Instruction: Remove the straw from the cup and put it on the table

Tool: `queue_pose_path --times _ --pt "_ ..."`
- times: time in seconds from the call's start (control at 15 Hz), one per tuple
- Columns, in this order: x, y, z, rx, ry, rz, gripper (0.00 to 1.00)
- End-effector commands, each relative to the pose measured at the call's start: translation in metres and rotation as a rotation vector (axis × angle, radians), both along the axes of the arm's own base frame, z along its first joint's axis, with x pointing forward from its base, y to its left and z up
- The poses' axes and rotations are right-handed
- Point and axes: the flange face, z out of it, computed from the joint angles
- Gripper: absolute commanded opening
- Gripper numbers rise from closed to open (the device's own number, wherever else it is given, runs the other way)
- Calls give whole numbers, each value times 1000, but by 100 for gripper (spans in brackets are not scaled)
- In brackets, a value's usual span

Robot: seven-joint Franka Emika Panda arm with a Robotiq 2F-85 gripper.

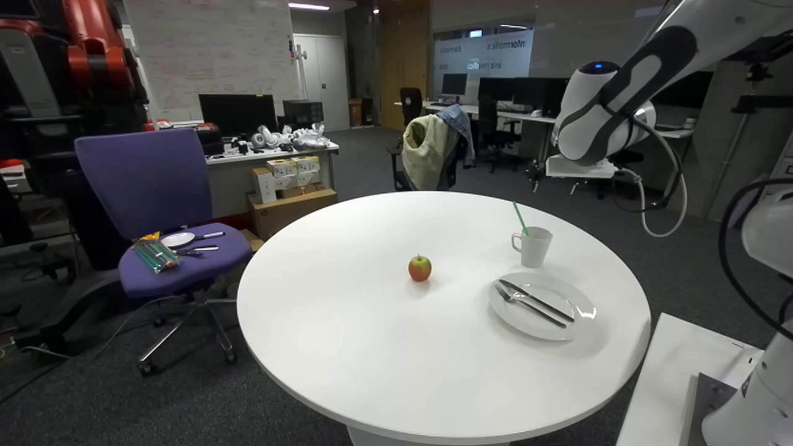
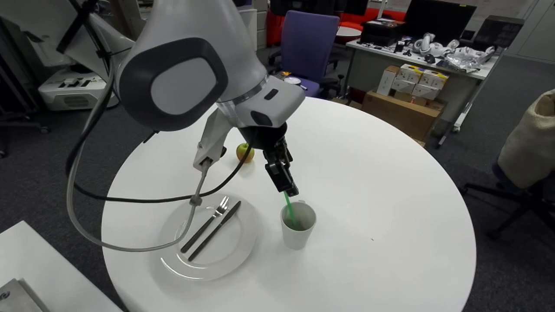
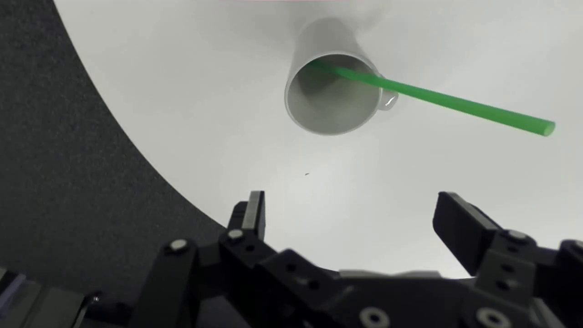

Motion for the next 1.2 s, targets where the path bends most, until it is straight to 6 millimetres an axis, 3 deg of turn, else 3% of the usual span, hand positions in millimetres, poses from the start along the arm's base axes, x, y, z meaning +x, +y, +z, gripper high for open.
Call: queue_pose_path --times 0.0,0.47,0.67,0.73,1.13 --pt "5 -13 0 152 -45 -116 100" --pt "-3 -29 -15 375 -155 -360 100" --pt "-1 -35 -31 492 -207 -428 100" --pt "2 -38 -37 528 -234 -452 100" --pt "31 -41 -29 678 -473 -398 100"
